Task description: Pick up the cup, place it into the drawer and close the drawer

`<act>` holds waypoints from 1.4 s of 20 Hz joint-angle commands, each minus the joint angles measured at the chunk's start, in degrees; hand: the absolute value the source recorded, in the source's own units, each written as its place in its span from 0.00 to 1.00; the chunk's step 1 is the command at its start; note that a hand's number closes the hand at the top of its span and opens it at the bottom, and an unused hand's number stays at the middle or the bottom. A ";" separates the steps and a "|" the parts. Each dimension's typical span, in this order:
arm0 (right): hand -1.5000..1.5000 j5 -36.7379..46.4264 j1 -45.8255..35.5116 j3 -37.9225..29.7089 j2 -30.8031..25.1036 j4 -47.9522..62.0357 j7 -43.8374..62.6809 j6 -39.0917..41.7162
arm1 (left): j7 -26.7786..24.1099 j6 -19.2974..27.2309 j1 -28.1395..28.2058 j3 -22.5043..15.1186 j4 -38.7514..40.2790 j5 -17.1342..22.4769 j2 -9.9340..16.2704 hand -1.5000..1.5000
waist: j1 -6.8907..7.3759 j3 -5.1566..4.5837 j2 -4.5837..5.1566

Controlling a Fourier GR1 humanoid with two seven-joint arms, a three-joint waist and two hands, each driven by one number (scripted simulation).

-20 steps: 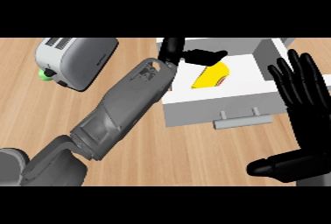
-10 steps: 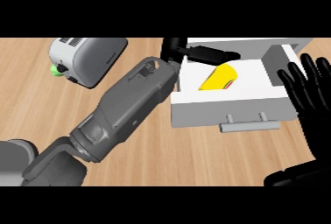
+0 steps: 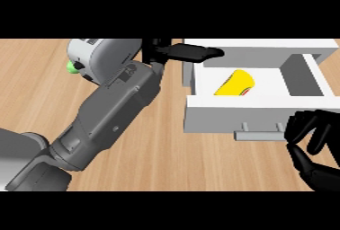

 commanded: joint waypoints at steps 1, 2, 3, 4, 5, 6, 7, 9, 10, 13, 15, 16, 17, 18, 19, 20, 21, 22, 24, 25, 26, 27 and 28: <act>1.00 5.13 5.26 1.78 -0.78 -3.41 -0.73 1.37 | 2.97 1.47 8.02 0.59 -10.19 1.01 4.40 0.00 | 1.46 -0.02 -0.68; 1.00 5.73 -0.35 0.75 -1.86 1.70 -1.46 1.42 | 2.84 2.36 9.09 0.88 -11.43 0.20 5.56 0.00 | 1.46 0.00 -0.18; 1.00 5.67 0.96 1.43 -2.80 -1.95 1.59 1.39 | 2.20 -0.77 13.10 1.19 -12.63 1.07 7.03 0.00 | 1.20 -0.04 -0.21; 1.00 7.64 3.96 2.05 -3.71 -0.47 -1.34 4.27 | 3.87 1.42 12.60 0.74 -15.12 0.15 7.94 0.00 | 1.02 0.02 -0.22; 1.00 8.84 1.66 2.99 -3.42 -0.27 -0.60 3.33 | 5.01 1.72 14.13 1.72 -18.43 0.83 10.22 0.00 | 1.58 0.00 -0.28; 1.00 10.53 4.71 2.43 -3.53 -0.54 -2.04 3.60 | 6.12 0.87 17.92 0.42 -22.01 0.64 11.90 0.00 | 1.75 0.02 -0.44; 1.00 11.37 5.70 3.89 -2.33 -3.76 -0.78 2.48 | 6.46 2.64 19.76 1.51 -24.44 0.64 12.84 0.00 | 1.06 0.01 -0.32; 1.00 11.99 6.61 3.74 -3.33 -2.84 -0.59 3.56 | 5.45 0.61 26.84 1.15 -28.10 0.74 14.56 0.00 | 0.97 0.01 -0.19; 1.00 16.53 4.65 5.47 -1.14 1.16 -2.18 1.14 | 7.83 0.13 27.19 2.04 -31.64 1.25 17.24 0.00 | 1.38 0.03 -0.08; 1.00 19.42 -0.60 5.97 -1.65 7.18 -2.99 0.95 | 9.57 0.24 32.73 3.41 -39.56 2.03 18.95 0.00 | 1.20 0.03 0.13; 1.00 25.24 2.38 9.13 -1.17 5.30 -4.31 -0.01 | 8.03 -2.91 37.81 4.42 -41.61 2.02 21.90 0.00 | 0.92 0.02 0.15; 1.00 25.35 0.77 7.85 -3.64 8.87 -7.33 2.30 | 7.57 -3.70 39.14 4.69 -41.22 2.16 21.31 0.00 | 0.77 0.03 0.29; 1.00 30.33 2.09 9.95 -3.82 8.89 -10.92 1.32 | 7.07 -3.98 40.80 5.02 -42.32 2.35 22.33 0.00 | 1.16 0.04 0.24; 1.00 32.81 1.01 11.97 -5.22 8.95 -10.29 2.06 | 6.27 -5.60 41.53 5.04 -42.11 2.60 22.12 0.00 | 1.22 0.01 0.30; 1.00 37.80 2.06 13.87 -6.47 7.72 -11.77 1.08 | 8.87 -3.06 39.71 5.69 -43.65 3.14 22.61 0.00 | 1.32 0.05 0.11; 1.00 39.31 -1.87 14.01 -7.27 10.64 -11.16 0.92 | 6.63 -6.50 42.82 5.08 -43.03 3.13 22.25 0.00 | 1.59 -0.01 0.40; 1.00 42.36 2.50 15.27 -8.13 10.20 -14.34 0.09 | 7.44 -7.65 45.19 7.21 -44.16 4.18 25.59 0.00 | 1.48 0.03 0.22; 1.00 43.55 -0.69 13.93 -9.39 15.86 -16.96 -0.22 | 7.24 -7.16 44.18 6.44 -43.72 3.29 23.85 0.00 | 1.06 0.06 0.50; 1.00 49.25 -0.90 18.91 -6.39 16.96 -16.01 -4.00 | 7.72 -9.21 48.22 8.59 -47.66 3.73 27.66 0.00 | 1.11 0.04 0.32; 1.00 51.08 -3.74 18.86 -6.06 22.45 -18.19 -5.56 | 5.70 -9.08 49.35 8.77 -46.31 3.57 25.30 0.00 | 1.07 0.04 0.50; 1.00 53.49 0.26 21.95 -4.55 20.21 -17.87 -7.28 | 3.49 -12.23 50.88 9.57 -44.14 2.67 25.72 0.00 | 0.24 0.02 0.45; 1.00 53.30 -4.19 19.17 -5.72 25.35 -19.37 -7.17 | 6.49 -11.83 52.09 10.42 -47.35 4.20 26.83 0.00 | 0.63 0.04 0.45; 1.00 55.01 -6.13 20.75 -3.41 28.72 -18.50 -8.58 | 5.84 -13.87 53.10 11.21 -46.63 3.97 27.54 0.00 | 0.66 0.03 0.50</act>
